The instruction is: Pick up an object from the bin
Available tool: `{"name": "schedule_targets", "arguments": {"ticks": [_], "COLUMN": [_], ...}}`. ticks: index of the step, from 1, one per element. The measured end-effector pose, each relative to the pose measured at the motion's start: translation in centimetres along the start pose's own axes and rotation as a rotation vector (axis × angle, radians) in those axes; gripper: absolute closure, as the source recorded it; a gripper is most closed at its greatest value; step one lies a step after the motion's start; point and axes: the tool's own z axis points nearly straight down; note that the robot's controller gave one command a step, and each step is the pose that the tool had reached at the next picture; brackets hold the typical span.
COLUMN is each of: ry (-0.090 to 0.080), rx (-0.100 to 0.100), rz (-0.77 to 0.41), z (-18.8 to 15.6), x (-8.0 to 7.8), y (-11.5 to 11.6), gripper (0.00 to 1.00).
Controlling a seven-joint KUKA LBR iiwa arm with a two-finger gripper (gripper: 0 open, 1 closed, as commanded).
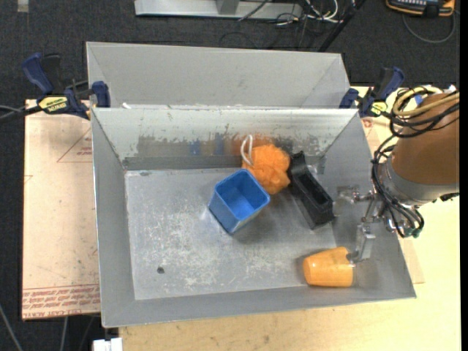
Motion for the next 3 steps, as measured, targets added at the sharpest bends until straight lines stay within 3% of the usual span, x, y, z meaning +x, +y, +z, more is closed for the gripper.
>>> {"name": "schedule_targets", "arguments": {"ticks": [1,2,3], "ry": [-0.007,-0.007,-0.009], "rx": [0.001,0.002,0.002], "rz": [-0.004,-0.116,-0.321], "z": [-0.4,5.1,6.2], "x": [-0.2,1.7,2.8], "y": [0.1,0.5,0.1], "gripper": [0.0,0.0,0.0]}}
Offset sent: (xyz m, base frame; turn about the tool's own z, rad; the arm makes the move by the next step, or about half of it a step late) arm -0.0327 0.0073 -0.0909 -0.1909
